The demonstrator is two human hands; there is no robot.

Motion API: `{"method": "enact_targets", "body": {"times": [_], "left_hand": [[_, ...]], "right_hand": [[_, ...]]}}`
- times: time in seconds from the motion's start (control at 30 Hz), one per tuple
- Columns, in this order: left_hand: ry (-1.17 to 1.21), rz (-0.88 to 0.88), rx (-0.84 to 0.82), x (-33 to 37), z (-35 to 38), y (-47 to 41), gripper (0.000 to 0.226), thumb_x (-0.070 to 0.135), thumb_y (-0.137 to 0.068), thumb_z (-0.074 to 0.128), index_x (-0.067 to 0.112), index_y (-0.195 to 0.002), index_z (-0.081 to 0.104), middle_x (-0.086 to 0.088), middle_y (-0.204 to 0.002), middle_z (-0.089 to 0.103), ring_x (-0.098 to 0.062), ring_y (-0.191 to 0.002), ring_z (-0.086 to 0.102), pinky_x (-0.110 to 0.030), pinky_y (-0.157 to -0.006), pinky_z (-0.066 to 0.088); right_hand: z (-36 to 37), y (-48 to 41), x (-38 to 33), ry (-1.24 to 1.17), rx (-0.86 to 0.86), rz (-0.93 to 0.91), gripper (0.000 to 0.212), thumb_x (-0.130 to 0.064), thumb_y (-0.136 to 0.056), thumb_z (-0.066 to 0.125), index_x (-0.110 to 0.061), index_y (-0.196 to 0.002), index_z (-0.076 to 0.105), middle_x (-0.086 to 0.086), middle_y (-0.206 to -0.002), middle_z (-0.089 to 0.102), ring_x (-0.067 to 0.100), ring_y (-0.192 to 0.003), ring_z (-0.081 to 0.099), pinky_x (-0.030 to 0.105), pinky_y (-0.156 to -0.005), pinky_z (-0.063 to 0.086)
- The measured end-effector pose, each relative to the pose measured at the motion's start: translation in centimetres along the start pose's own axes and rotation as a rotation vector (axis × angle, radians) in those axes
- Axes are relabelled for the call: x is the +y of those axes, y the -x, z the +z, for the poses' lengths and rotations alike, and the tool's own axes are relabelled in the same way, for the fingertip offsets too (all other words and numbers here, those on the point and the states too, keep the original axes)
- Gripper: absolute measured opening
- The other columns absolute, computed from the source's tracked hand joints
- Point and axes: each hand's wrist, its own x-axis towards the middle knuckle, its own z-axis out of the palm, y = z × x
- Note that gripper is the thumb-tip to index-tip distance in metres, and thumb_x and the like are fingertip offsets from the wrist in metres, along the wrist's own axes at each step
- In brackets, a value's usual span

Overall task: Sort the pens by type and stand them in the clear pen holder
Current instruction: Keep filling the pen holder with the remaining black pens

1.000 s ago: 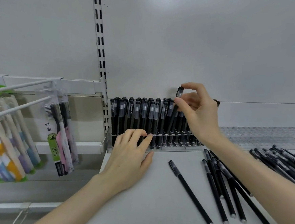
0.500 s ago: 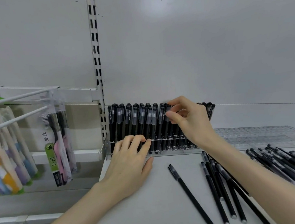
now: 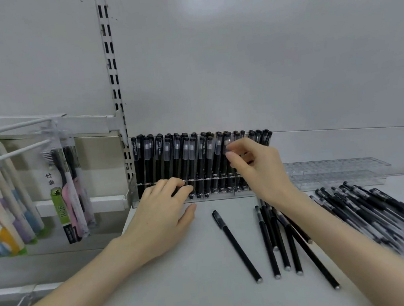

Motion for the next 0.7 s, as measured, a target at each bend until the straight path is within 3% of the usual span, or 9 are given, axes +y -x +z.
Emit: {"method": "enact_targets", "body": {"times": [0.13,0.27,0.37,0.47,0.57,0.7], "left_hand": [[0.089,-0.083,-0.093,3.5,-1.3,0.2,0.065,0.058,-0.085,0.017,0.022,-0.122,0.055,0.006,-0.111,0.055,-0.016,-0.101,0.051,-0.030,-0.084,0.042],[0.084,-0.193,-0.200,8.1,-1.7,0.3,0.046,0.054,-0.095,0.032,0.024,-0.128,0.045,0.005,-0.120,0.053,-0.016,-0.112,0.049,-0.029,-0.089,0.039],[0.085,-0.316,-0.249,11.4,-1.5,0.4,0.054,0.059,-0.093,0.031,0.023,-0.132,0.039,-0.001,-0.120,0.053,-0.022,-0.111,0.049,-0.033,-0.087,0.040],[0.099,-0.417,-0.214,14.2,-0.8,0.7,0.058,0.061,-0.092,0.032,0.021,-0.134,0.035,-0.004,-0.123,0.052,-0.023,-0.114,0.045,-0.035,-0.091,0.040],[0.140,-0.468,-0.204,16.1,-0.1,0.8,0.062,0.063,-0.090,0.033,0.022,-0.137,0.033,-0.003,-0.130,0.049,-0.023,-0.119,0.040,-0.036,-0.097,0.035],[0.286,-0.552,-0.178,17.4,0.5,0.0,0.066,0.066,-0.086,0.039,0.022,-0.135,0.036,0.000,-0.133,0.049,-0.021,-0.121,0.038,-0.039,-0.100,0.033]], "right_hand": [[-2.3,1.7,1.0,0.053,-0.065,0.011,0.013,-0.017,-0.093,0.056,-0.014,-0.088,0.068,-0.009,-0.081,0.065,0.000,-0.073,0.056,0.009,-0.064,0.042],[-5.0,3.5,2.7,0.113,-0.198,0.034,0.013,-0.017,-0.093,0.056,-0.014,-0.089,0.068,-0.004,-0.087,0.066,0.010,-0.083,0.059,0.024,-0.075,0.047],[-6.7,4.7,4.3,0.152,-0.278,0.033,0.014,-0.018,-0.092,0.056,-0.012,-0.090,0.069,-0.002,-0.090,0.067,0.016,-0.090,0.061,0.035,-0.082,0.050],[-7.6,5.6,5.5,0.185,-0.334,0.049,0.018,-0.022,-0.093,0.055,-0.013,-0.102,0.068,0.000,-0.104,0.067,0.018,-0.101,0.059,0.029,-0.080,0.042],[-7.6,6.4,6.0,0.185,-0.414,0.079,0.021,-0.025,-0.093,0.056,-0.015,-0.107,0.067,0.001,-0.106,0.067,0.019,-0.098,0.058,0.026,-0.070,0.033],[-7.5,7.1,6.3,0.149,-0.454,0.099,0.022,-0.026,-0.090,0.059,-0.012,-0.103,0.070,0.006,-0.099,0.069,0.020,-0.093,0.061,0.029,-0.076,0.044]]}}
